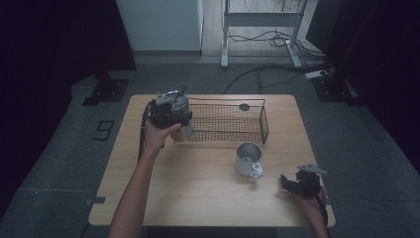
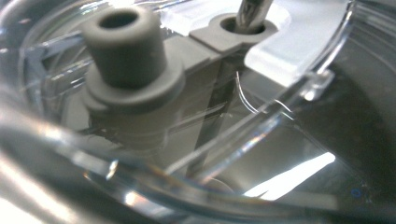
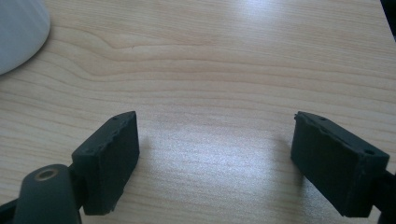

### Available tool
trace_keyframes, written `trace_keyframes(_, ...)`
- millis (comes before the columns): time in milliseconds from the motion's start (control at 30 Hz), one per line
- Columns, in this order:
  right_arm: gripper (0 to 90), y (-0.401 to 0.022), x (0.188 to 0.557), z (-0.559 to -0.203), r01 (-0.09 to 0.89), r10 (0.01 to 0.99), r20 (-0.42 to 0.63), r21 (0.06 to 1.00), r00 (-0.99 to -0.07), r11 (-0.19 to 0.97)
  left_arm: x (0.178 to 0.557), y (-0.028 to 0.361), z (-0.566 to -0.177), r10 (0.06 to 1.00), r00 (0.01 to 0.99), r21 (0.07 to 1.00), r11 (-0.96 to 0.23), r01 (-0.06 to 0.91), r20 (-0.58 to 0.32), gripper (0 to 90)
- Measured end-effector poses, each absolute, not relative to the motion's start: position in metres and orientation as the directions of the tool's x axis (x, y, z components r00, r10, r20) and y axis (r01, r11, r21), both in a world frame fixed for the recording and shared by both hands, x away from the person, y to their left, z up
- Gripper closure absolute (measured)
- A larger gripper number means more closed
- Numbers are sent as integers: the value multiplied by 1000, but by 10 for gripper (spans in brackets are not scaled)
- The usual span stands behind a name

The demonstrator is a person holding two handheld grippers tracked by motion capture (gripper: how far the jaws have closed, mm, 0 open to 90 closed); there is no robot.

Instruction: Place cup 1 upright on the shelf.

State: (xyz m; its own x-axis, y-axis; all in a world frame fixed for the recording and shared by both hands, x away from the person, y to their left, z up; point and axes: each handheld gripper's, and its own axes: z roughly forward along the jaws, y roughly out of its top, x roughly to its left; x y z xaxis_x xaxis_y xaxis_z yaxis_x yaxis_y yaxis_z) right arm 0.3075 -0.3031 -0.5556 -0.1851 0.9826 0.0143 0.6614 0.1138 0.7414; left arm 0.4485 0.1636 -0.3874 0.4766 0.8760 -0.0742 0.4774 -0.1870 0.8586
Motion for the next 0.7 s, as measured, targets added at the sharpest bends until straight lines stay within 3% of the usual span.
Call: trace_keyframes(700, 152, -303, 308, -556, 661, 983, 15, 741, -185, 114, 466, 151, -382, 869, 491, 862, -203, 465, -60, 40)
